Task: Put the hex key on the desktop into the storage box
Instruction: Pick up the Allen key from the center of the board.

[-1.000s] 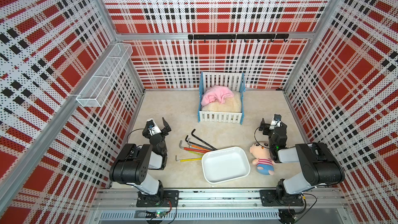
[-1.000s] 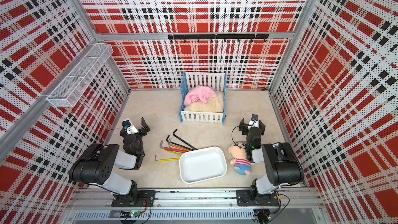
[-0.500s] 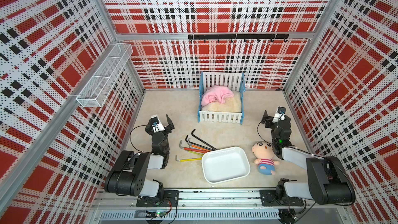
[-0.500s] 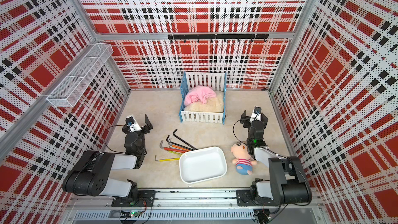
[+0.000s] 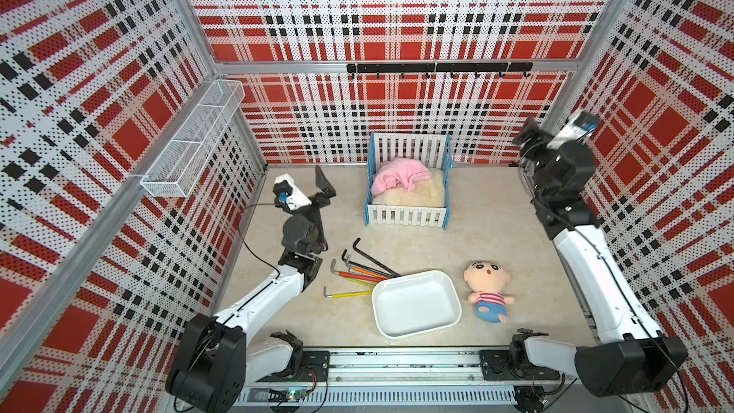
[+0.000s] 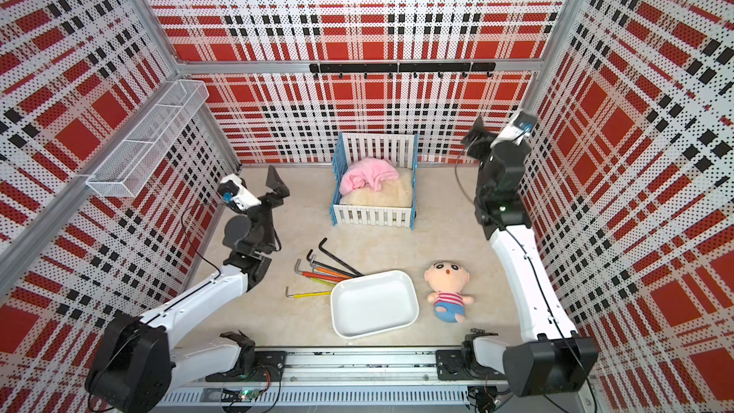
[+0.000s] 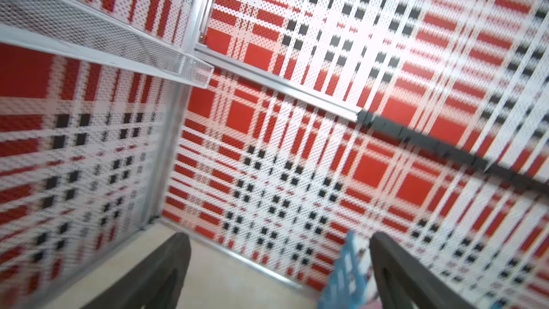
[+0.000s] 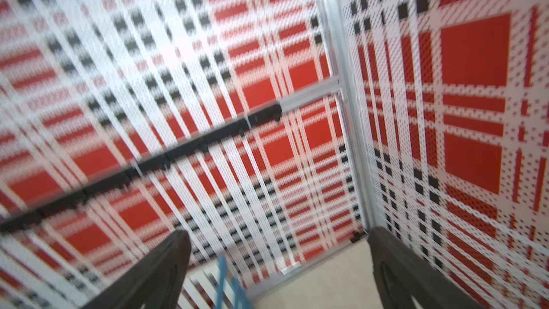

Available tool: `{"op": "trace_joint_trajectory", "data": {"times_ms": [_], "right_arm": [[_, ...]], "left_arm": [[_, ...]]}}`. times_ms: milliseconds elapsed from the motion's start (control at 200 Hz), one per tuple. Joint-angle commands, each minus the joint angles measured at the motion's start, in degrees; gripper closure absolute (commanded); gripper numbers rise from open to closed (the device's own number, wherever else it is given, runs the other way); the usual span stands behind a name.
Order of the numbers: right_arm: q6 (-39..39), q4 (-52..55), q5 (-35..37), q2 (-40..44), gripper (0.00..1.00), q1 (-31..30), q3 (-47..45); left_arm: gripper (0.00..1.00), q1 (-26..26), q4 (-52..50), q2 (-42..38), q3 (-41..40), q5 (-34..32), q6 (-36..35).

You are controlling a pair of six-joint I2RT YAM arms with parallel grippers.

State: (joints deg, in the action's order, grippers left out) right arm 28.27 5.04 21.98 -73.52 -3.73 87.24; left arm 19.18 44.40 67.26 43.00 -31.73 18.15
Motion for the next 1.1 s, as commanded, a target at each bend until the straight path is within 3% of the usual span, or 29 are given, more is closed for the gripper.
{"op": "trace_joint_trajectory", "data": {"times_ms": [0, 50, 100, 215, 291, 381, 516, 611, 746, 882, 1002, 1097], "right_arm": [[19.93, 25.39, -6.43, -2.09, 0.00, 4.14, 2.31], [19.69, 20.49, -12.85, -0.66, 0.00, 5.13, -1.76], [19.12, 17.98, -14.74, 0.43, 0.00, 5.04, -4.63], [16.39, 21.20, -16.57, -0.52, 0.00, 4.12, -3.79], [12.16, 24.79, -15.36, -2.14, 0.03, 1.48, -0.68], [5.95, 29.57, -12.13, -5.00, 0.08, -5.12, 4.27], [-2.12, 33.74, -8.36, -8.83, 0.09, -16.62, 8.79], [-6.28, 35.97, -6.81, -11.89, 0.08, -24.40, 10.79], [-11.14, 37.89, -7.82, -16.38, 0.16, -33.46, 12.19], [-16.03, 33.91, -5.24, -18.12, 0.17, -41.40, 9.07], [-17.01, 33.31, -8.80, -21.22, 0.19, -43.51, 8.23], [-18.02, 38.98, -13.81, -26.59, 0.23, -43.82, 12.71]], "left_arm": [[0.01, -8.33, -19.33, -1.69, 4.11, 13.20, 30.10], [0.01, -13.32, -19.26, 0.37, 4.79, 24.58, 38.18], [0.01, -14.94, -24.67, 2.17, 8.20, 29.20, 39.30], [0.01, -10.00, -41.66, 2.14, 15.78, 21.54, 30.52], [0.01, -7.53, -47.13, 1.33, 16.51, 18.60, 29.37], [0.02, -5.54, -52.04, 0.86, 15.60, 17.71, 30.49], [0.05, 3.41, -58.80, 0.93, 15.38, 13.98, 29.16], [0.08, 6.28, -62.31, 0.18, 14.93, 13.12, 27.97], [0.10, 6.51, -64.07, -3.28, 11.40, 14.58, 27.13], [0.13, 6.25, -66.15, -7.84, 7.91, 14.20, 27.96], [0.15, 3.95, -69.32, -11.32, 5.49, 14.91, 29.54], [0.20, -0.20, -70.99, -14.14, 2.67, 18.21, 29.86]]}}
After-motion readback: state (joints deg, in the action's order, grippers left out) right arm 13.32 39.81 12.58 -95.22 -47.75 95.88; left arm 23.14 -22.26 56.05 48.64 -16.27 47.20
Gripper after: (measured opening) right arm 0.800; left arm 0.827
